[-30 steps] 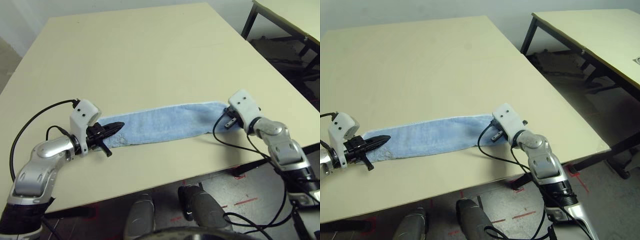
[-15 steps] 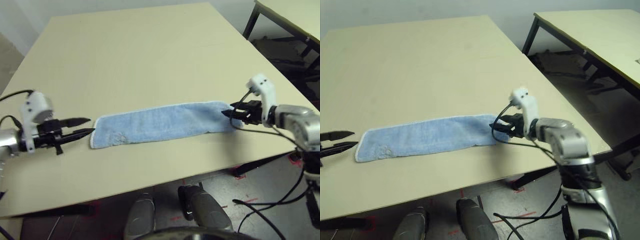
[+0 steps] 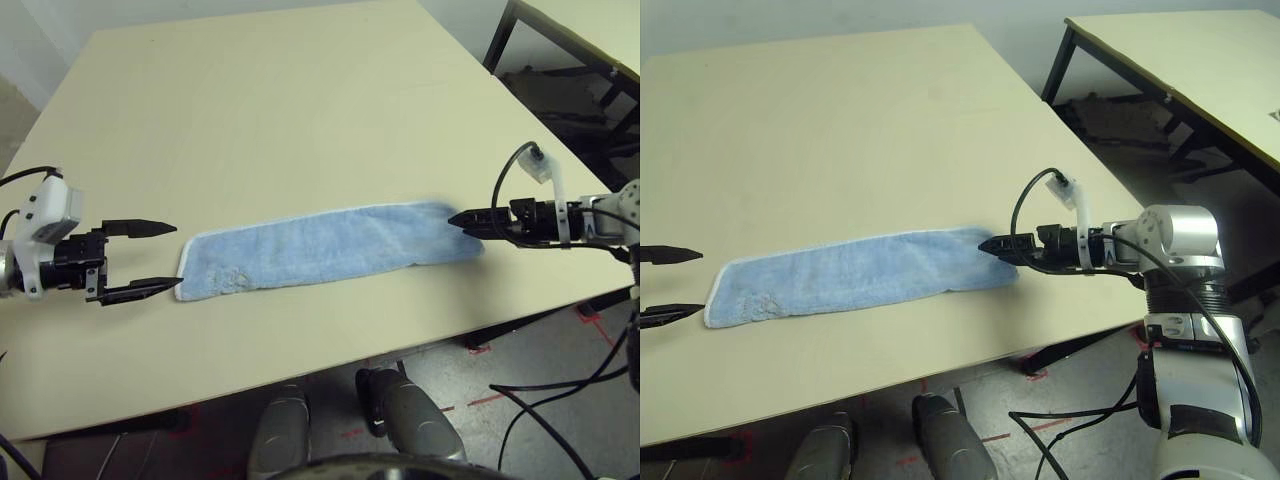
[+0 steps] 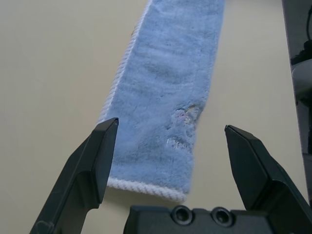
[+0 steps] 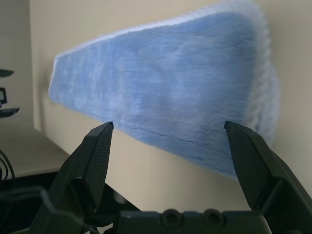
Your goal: Fold the towel and set it aside.
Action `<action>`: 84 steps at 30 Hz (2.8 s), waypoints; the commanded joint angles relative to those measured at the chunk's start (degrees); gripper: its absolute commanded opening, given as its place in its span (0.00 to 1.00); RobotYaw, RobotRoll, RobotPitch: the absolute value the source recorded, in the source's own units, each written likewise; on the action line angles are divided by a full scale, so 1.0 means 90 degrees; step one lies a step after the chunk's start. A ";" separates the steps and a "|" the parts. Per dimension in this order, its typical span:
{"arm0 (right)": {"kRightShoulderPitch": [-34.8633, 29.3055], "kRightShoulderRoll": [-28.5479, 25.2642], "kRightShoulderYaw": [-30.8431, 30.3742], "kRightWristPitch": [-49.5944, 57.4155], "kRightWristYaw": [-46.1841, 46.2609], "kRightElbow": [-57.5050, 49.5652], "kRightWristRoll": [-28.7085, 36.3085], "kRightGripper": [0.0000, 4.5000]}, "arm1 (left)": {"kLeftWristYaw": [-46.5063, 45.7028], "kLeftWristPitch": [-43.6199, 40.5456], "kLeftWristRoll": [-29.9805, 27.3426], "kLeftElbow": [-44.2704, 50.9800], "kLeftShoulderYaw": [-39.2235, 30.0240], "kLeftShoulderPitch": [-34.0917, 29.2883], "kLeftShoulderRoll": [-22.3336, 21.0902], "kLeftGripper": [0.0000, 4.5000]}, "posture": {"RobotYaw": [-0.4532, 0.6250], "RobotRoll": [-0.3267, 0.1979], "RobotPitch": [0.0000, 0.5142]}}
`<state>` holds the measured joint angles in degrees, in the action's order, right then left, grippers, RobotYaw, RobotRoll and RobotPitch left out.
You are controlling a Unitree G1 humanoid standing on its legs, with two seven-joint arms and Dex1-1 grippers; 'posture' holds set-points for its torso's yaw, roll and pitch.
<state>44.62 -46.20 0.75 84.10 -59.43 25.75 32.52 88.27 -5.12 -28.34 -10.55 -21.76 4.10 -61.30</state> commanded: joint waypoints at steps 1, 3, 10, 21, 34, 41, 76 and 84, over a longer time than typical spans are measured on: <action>0.0177 -0.0091 -0.0055 -0.0172 0.0194 0.0377 -0.0182 1.00 | 0.0110 -0.0036 -0.0048 -0.0035 0.0015 0.0063 -0.0095 0.99 | 0.33 0.62 0.26; 0.0397 -0.0049 0.0057 -0.0282 0.0354 0.0789 -0.0298 1.00 | 0.0184 0.0052 -0.0019 -0.0141 0.0019 0.0143 -0.0135 0.99 | 0.33 0.62 0.26; 0.0734 0.0002 -0.0131 -0.0363 0.0604 0.1332 -0.0535 1.00 | 0.0453 0.0745 0.0101 -0.0478 0.0090 0.0418 -0.0191 0.99 | 0.34 0.62 0.27; 0.1317 0.0391 0.0011 -0.0226 0.1153 0.2315 -0.0841 1.00 | 0.0455 0.0884 0.0063 -0.0415 0.0127 0.0452 -0.0139 0.99 | 0.34 0.62 0.26; 0.1249 0.0988 -0.0479 0.0278 0.0679 0.2166 -0.0630 1.00 | 0.0260 0.0763 -0.0022 -0.0094 0.0079 0.0455 -0.0080 0.99 | 0.35 0.62 0.27; 0.1223 0.1448 -0.0232 0.0220 0.0792 0.2157 -0.0560 1.00 | 0.0157 0.0676 -0.0077 0.0074 0.0086 0.0440 -0.0064 0.99 | 0.36 0.62 0.27; 0.1437 0.0435 -0.1649 -0.1253 0.0136 0.1712 -0.1527 0.01 | 0.0203 0.0928 0.0088 -0.0164 0.0308 0.0316 -0.0025 1.00 | 0.34 0.62 0.27; 0.1955 0.0409 -0.2106 -0.1093 -0.0502 0.1560 -0.1669 0.01 | 0.0191 0.0978 0.0135 -0.0265 0.0353 0.0366 -0.0009 1.00 | 0.34 0.62 0.27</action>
<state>61.23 -42.34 -16.73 72.74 -62.58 42.31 17.57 89.82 3.17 -27.83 -12.10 -19.21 7.49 -61.70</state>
